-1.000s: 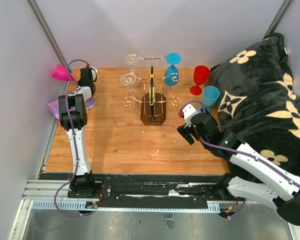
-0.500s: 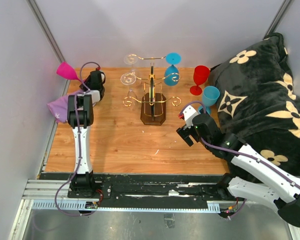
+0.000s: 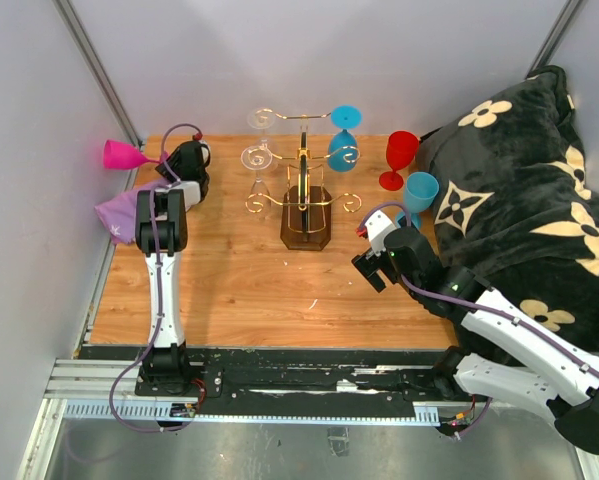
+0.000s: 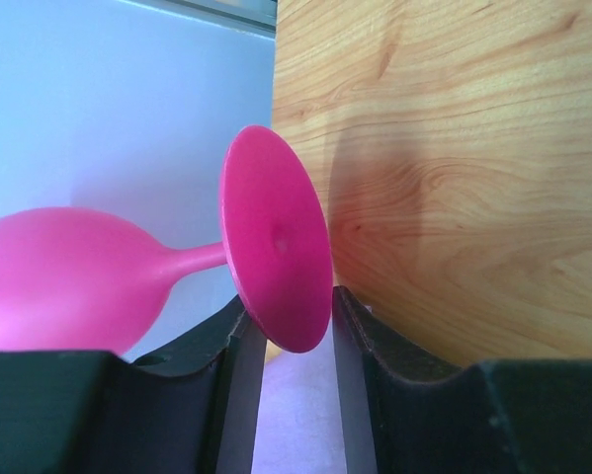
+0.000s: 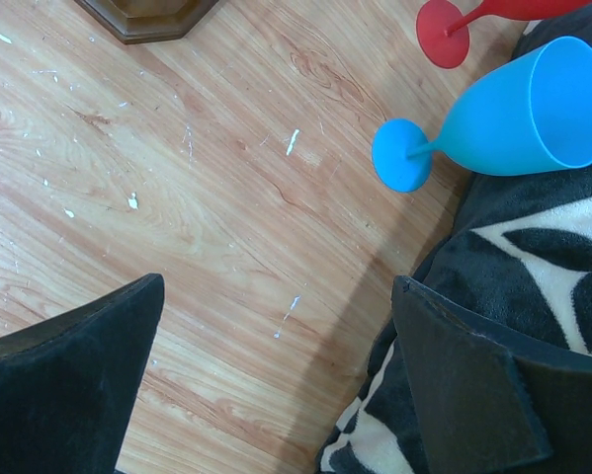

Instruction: Take the wine glass off the wine glass rack

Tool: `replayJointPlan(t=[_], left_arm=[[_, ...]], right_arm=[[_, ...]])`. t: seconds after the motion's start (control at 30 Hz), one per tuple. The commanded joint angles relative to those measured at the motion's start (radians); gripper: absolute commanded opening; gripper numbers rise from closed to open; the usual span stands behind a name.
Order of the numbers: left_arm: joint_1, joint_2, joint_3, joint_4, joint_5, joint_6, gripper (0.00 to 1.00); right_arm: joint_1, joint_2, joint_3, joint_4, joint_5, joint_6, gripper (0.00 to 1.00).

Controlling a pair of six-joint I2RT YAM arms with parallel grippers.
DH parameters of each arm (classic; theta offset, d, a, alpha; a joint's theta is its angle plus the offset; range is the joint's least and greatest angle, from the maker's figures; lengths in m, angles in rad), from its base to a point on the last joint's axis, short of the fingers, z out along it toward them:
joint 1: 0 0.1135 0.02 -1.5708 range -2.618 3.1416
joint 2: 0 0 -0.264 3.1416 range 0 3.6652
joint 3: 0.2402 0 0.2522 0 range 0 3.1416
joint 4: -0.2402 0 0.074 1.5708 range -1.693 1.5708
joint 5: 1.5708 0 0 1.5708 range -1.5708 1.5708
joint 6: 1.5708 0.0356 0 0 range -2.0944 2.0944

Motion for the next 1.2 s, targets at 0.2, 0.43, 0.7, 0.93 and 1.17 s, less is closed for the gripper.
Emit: replayJointPlan(t=[0.2,0.43,0.7,0.93,1.17], left_arm=[[-0.011,0.052,-0.012,-0.034,0.092,0.004,0.29],[-0.011,0.034,-0.056,-0.060,0.142,0.064,0.30],[-0.021,0.023,-0.143,-0.104,0.209,0.211,0.31],[-0.023,0.012,-0.163,-0.148,0.246,0.261,0.14],[-0.023,-0.003,-0.212,-0.101,0.250,0.295,0.27]], right_arm=[[0.011,-0.005,-0.012,0.026,-0.008,0.009,0.98],[0.010,0.000,-0.014,0.031,-0.016,0.013,0.98],[0.010,-0.011,-0.017,0.036,-0.026,0.016,0.98],[0.010,-0.017,-0.022,0.035,-0.024,0.015,0.98],[0.010,-0.017,-0.024,0.039,-0.030,0.016,0.98]])
